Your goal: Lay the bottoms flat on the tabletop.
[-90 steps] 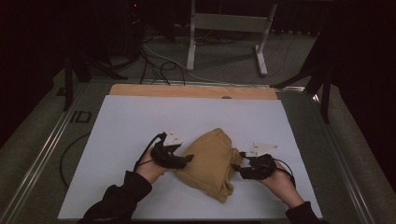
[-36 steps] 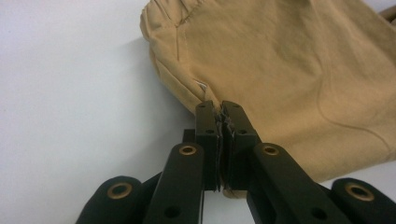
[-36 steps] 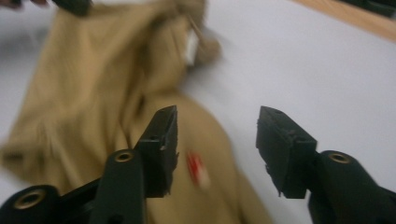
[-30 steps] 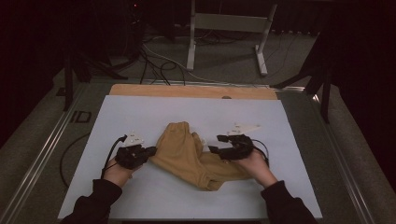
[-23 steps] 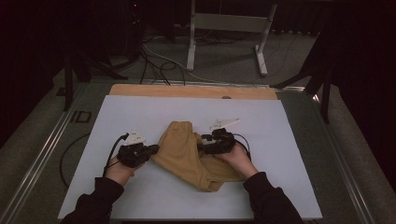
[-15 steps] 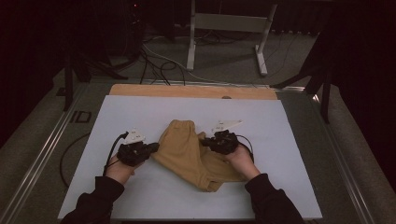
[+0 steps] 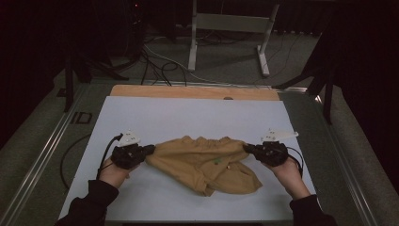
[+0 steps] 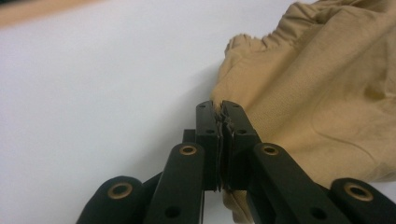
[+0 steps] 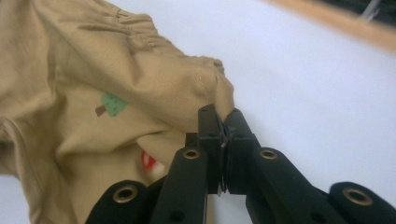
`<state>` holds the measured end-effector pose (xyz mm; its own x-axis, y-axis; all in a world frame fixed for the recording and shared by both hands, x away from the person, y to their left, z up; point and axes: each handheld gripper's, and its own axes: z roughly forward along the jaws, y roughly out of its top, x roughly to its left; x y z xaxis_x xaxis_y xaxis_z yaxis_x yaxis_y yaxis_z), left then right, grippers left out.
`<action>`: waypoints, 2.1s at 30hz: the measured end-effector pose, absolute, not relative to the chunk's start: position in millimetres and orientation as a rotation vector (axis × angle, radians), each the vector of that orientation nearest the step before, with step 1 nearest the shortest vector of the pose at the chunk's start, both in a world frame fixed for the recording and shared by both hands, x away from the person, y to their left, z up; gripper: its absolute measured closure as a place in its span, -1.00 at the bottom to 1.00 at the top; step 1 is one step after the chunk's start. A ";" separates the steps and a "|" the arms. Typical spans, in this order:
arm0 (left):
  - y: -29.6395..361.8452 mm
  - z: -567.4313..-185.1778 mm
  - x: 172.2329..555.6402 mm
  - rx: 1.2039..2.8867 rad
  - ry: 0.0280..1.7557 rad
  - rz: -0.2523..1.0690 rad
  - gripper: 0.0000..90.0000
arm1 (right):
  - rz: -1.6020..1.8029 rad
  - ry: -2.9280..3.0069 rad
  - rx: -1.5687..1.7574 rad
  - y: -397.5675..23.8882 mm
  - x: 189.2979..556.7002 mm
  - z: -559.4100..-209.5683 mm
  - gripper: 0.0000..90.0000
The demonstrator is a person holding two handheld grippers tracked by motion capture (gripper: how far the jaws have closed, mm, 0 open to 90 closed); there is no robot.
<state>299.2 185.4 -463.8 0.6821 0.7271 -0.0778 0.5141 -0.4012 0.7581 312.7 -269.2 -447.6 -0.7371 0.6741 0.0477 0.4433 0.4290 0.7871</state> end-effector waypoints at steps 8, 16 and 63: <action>182.0 -489.7 276.0 2.202 0.934 0.216 0.93 | 1.118 2.531 0.986 -271.7 297.1 -482.2 0.95; 181.1 -499.1 271.2 2.225 0.929 0.177 0.93 | 1.085 2.575 1.024 -272.8 294.3 -502.7 0.94; 115.0 -483.9 347.4 2.221 0.961 0.082 -0.08 | 1.071 2.583 1.039 -205.2 343.0 -478.8 -0.06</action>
